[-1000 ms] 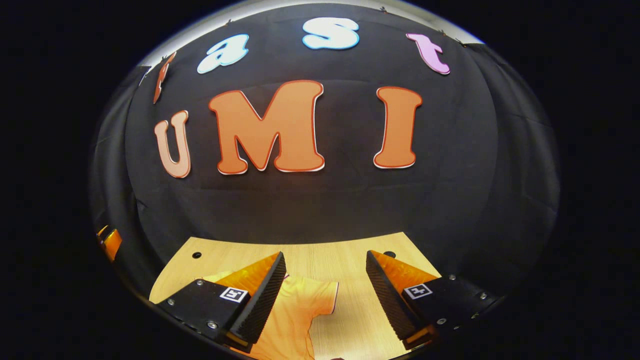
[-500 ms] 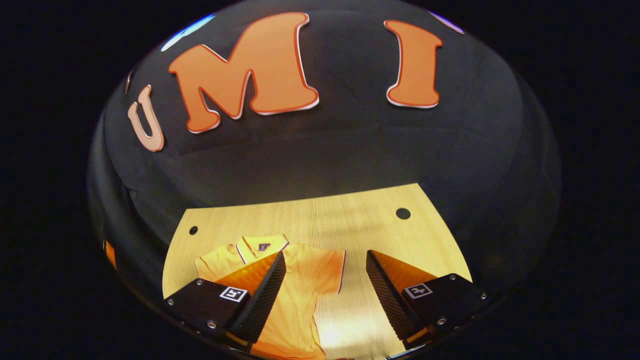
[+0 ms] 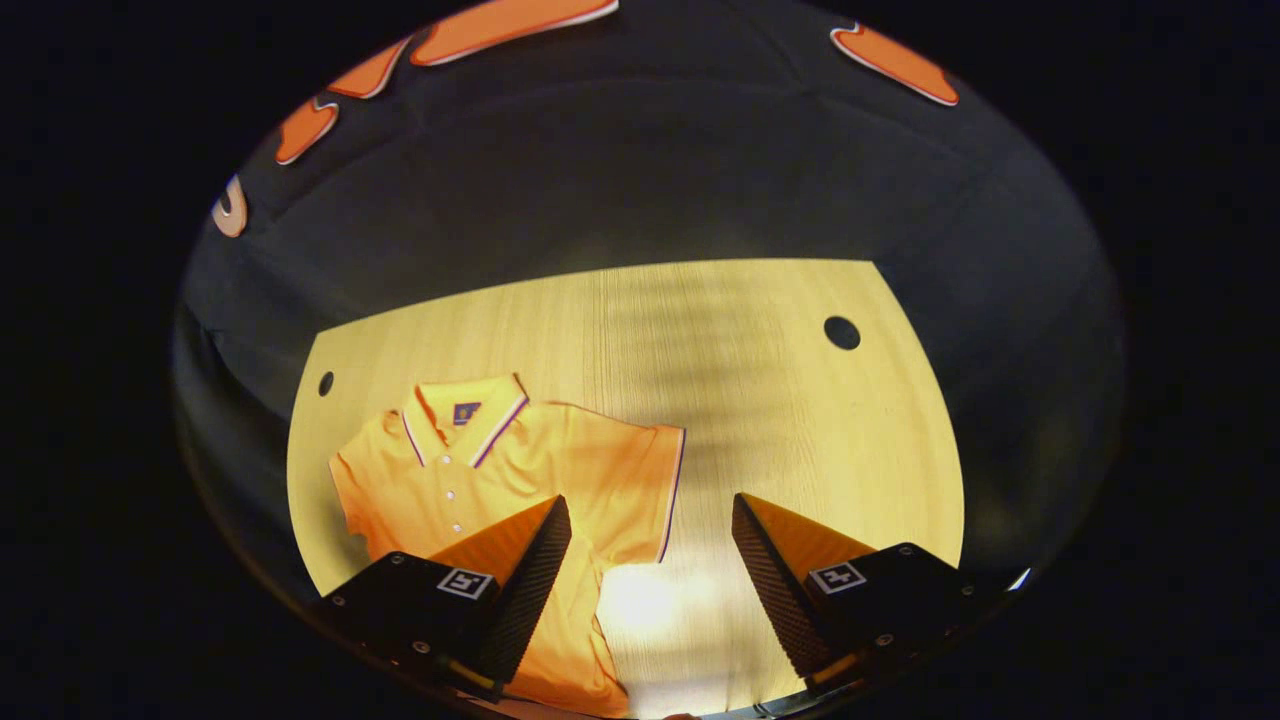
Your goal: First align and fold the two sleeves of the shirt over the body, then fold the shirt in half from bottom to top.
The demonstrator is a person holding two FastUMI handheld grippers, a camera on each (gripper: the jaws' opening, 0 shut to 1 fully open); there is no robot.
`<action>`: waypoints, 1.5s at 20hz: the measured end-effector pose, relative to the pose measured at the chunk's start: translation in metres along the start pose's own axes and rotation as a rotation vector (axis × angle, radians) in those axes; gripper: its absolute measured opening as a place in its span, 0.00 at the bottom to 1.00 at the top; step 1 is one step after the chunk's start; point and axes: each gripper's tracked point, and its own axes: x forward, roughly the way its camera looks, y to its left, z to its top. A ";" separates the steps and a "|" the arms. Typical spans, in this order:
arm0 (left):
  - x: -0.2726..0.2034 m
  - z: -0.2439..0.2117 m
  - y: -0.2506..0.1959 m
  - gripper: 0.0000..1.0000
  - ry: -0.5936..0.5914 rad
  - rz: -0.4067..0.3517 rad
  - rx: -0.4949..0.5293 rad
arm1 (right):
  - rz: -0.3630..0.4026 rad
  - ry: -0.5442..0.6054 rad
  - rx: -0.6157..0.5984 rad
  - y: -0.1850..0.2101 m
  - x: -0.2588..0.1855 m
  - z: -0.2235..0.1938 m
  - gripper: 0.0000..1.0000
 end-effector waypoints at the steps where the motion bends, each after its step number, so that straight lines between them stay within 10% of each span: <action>1: 0.002 -0.004 0.003 0.98 0.008 0.006 -0.001 | -0.006 0.032 -0.003 -0.001 0.014 -0.005 0.99; 24: 0.009 -0.030 0.001 0.98 0.111 0.028 0.034 | -0.055 0.259 0.024 -0.025 0.128 -0.047 0.97; 30: 0.014 -0.036 -0.007 0.98 0.121 0.014 0.030 | -0.047 0.217 0.007 -0.018 0.127 -0.047 0.59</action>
